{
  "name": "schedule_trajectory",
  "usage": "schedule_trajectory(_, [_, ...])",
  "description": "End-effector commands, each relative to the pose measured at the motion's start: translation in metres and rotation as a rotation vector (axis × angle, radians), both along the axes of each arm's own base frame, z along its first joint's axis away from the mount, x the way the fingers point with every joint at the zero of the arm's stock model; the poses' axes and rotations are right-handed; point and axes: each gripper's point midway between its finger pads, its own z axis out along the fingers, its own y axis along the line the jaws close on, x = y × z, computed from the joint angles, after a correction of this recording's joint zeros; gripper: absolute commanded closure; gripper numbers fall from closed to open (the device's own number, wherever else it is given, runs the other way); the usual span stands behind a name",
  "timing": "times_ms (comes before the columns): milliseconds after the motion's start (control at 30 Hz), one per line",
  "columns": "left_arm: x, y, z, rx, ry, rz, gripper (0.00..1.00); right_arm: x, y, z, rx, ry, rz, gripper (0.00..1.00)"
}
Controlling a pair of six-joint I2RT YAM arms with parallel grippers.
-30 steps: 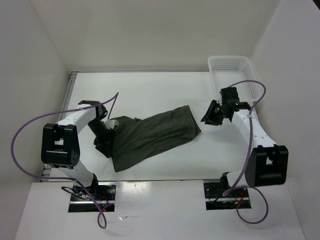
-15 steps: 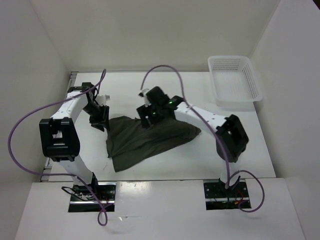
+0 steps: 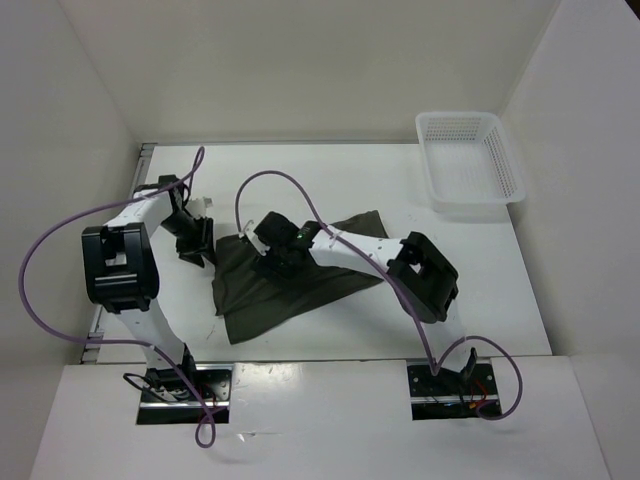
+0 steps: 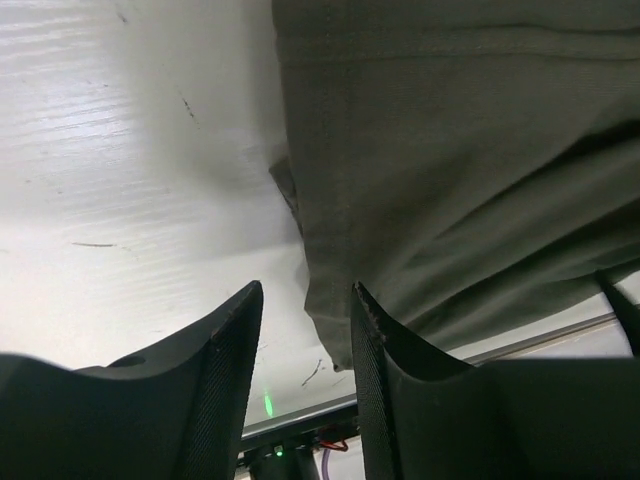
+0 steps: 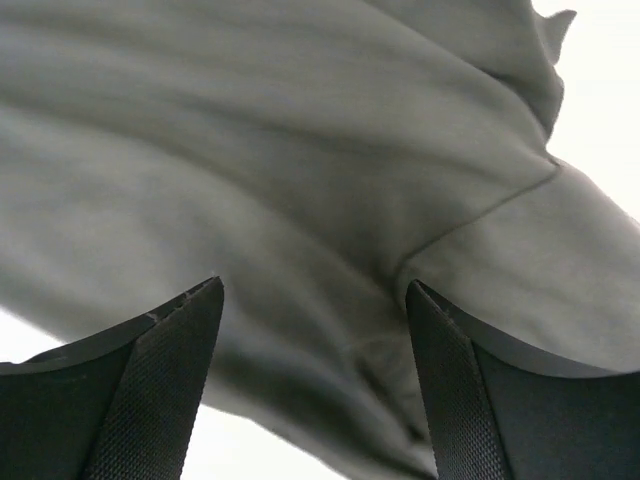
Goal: Fold and stack the shorts
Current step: Fold the shorts
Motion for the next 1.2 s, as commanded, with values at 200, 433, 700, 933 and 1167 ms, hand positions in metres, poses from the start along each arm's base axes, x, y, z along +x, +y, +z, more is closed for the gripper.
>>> schedule_trajectory(200, [-0.017, -0.019, -0.029, -0.116, 0.106, -0.004, 0.50, 0.017, -0.001, -0.019, -0.041, -0.054, -0.026, 0.51])
schedule_trajectory(433, [-0.006, -0.038, -0.043, -0.249, 0.143, 0.003, 0.72, 0.016, -0.009, 0.008, -0.005, -0.103, -0.031, 0.92])
schedule_trajectory(700, [0.066, -0.035, -0.018, -0.242, -0.072, -0.034, 1.00, 0.032, -0.013, 0.016, 0.014, -0.155, -0.063, 1.00])
schedule_trajectory(933, [0.154, -0.013, 0.005, -0.141, -0.294, -0.050, 1.00, 0.080, -0.015, 0.045, 0.158, -0.136, -0.182, 1.00])
schedule_trajectory(1167, [0.161, -0.013, 0.029, -0.142, -0.321, -0.054, 0.51, 0.068, 0.006, 0.056, 0.230, -0.078, -0.140, 1.00])
